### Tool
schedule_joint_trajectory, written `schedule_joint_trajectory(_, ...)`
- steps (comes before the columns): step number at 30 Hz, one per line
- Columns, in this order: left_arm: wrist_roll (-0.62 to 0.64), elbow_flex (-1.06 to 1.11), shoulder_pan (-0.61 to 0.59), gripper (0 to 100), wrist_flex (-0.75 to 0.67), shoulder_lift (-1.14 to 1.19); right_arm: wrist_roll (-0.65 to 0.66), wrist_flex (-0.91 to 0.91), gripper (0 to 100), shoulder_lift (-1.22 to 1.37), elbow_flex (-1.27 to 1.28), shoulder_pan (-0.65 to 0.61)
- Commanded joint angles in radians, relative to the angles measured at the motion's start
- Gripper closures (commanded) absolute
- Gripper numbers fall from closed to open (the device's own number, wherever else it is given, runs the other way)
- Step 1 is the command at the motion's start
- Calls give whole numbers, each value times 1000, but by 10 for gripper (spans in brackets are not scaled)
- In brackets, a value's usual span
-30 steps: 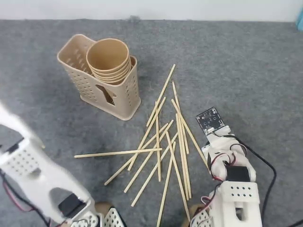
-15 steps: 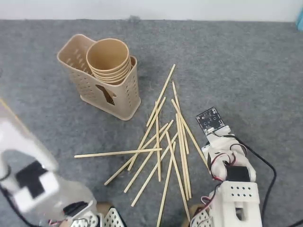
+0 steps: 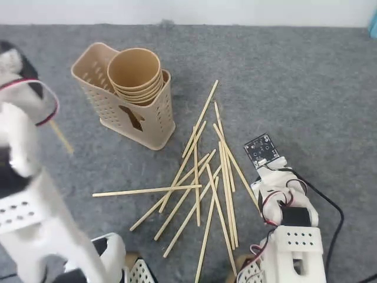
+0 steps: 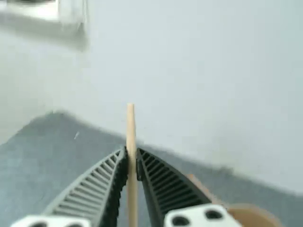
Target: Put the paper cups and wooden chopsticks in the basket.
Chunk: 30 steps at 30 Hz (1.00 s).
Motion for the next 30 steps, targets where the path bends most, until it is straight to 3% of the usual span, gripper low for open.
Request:
schedule_joint_trajectory(1,81,163,61,987,-388,-84,8,4,991,-4,-8,1)
schedule_joint_trajectory(8,169,449,89,987,-1017,-81,8,4,991,-4,-8,2)
schedule_joint_trajectory(12,152,700,144,987,-1409,-81,8,4,991,-4,-8,2)
schedule_joint_trajectory(15,77,865,189,987,-1587,-81,8,4,991,-4,-8,2)
schedule_joint_trajectory(18,11,958,209,987,-1654,-81,8,4,991,-4,-8,2)
schedule_joint_trajectory(27,-2,1070,204,983,-1651,-81,9,4,991,-4,-9,2)
schedule_joint_trajectory(30,-57,1078,203,896,-1600,-89,26,4,991,-4,-8,2)
